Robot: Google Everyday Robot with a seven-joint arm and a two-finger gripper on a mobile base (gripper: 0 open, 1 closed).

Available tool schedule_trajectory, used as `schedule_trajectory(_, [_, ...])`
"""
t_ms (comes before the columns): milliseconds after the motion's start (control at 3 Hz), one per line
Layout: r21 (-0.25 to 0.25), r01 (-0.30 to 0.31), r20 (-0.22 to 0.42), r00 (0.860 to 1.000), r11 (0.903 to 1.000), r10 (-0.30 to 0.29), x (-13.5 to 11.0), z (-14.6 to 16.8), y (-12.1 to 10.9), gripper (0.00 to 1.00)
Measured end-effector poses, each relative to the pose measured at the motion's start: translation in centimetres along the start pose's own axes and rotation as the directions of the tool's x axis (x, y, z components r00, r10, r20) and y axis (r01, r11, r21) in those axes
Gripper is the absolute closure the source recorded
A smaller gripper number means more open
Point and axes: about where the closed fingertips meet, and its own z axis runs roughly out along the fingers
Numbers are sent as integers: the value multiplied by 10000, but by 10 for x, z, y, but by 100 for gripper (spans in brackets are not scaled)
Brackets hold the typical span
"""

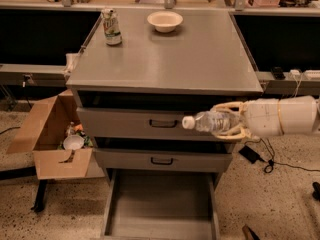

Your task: Pick blue plastic bottle from bottom drawer and place on counter

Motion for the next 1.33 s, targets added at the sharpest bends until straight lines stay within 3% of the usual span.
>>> schedule_trajectory(667, [-563, -30, -601, 9982, 9984, -4, -19, -24, -107, 100])
schedule_trajectory(1000, [-808, -279, -802, 9966, 9963, 214, -15, -13, -159, 100])
schedule_trajectory(1333, [-852, -408, -777, 9964, 9955, 342, -14, 0, -184, 100])
